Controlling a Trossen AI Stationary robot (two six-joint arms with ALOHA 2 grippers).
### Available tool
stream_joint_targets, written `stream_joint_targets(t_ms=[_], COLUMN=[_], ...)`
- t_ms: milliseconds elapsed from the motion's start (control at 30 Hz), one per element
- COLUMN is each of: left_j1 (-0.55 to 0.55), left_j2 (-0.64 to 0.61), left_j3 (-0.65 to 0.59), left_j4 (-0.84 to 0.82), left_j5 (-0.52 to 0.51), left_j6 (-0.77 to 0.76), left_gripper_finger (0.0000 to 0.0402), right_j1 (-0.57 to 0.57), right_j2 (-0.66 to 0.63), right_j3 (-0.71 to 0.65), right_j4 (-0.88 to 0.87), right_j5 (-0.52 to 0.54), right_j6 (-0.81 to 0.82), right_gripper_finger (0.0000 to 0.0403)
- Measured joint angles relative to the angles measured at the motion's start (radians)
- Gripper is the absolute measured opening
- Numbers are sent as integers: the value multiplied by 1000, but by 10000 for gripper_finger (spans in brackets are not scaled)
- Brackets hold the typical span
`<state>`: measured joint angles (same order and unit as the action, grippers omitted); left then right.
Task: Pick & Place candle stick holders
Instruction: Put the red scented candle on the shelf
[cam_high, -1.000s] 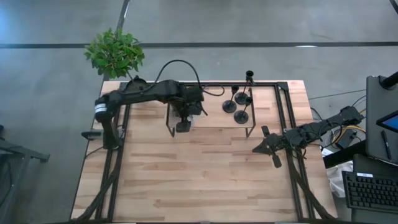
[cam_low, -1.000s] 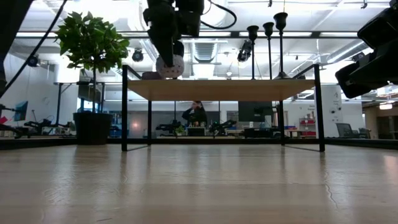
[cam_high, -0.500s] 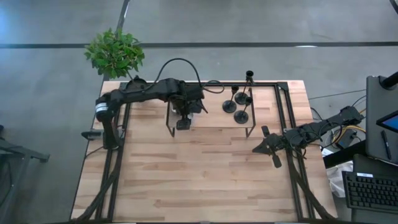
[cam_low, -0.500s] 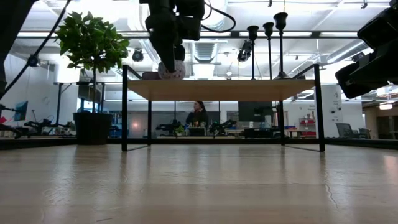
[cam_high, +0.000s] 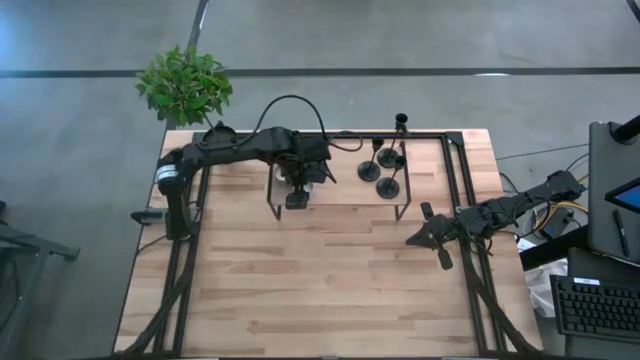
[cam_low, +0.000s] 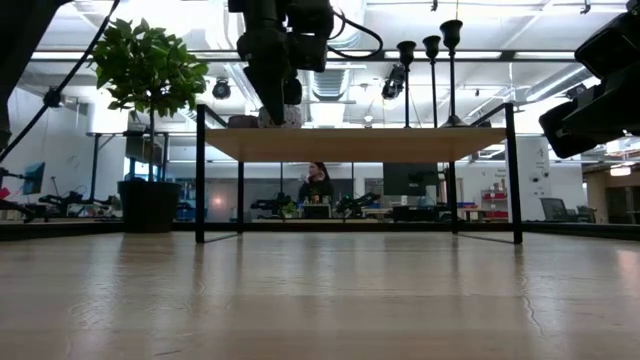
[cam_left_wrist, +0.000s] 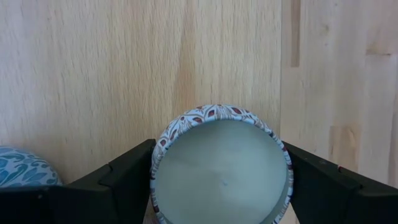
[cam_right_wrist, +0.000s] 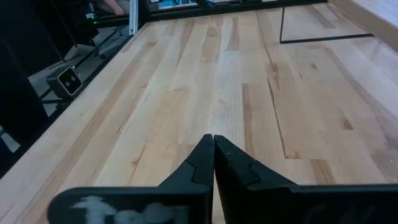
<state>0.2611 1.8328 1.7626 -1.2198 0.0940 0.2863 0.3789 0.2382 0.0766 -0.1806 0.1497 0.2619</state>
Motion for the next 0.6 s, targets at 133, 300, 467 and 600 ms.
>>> stream_joint_targets(t_ms=[133, 300, 467, 600], left_j1=[0, 1, 1, 1], left_j2=[0, 0, 1, 1], left_j3=[0, 0, 0, 0], left_j4=[4, 5, 5, 5], left_j5=[0, 0, 0, -1], left_j6=[0, 0, 0, 0], left_gripper_finger=[301, 301, 301, 310], right_j1=[0, 0, 0, 0], right_j2=[0, 0, 0, 0], right_j3=[0, 0, 0, 0], right_j4=[0, 0, 0, 0], right_j5=[0, 0, 0, 0], right_j6=[0, 0, 0, 0], right_gripper_finger=[8, 8, 8, 8])
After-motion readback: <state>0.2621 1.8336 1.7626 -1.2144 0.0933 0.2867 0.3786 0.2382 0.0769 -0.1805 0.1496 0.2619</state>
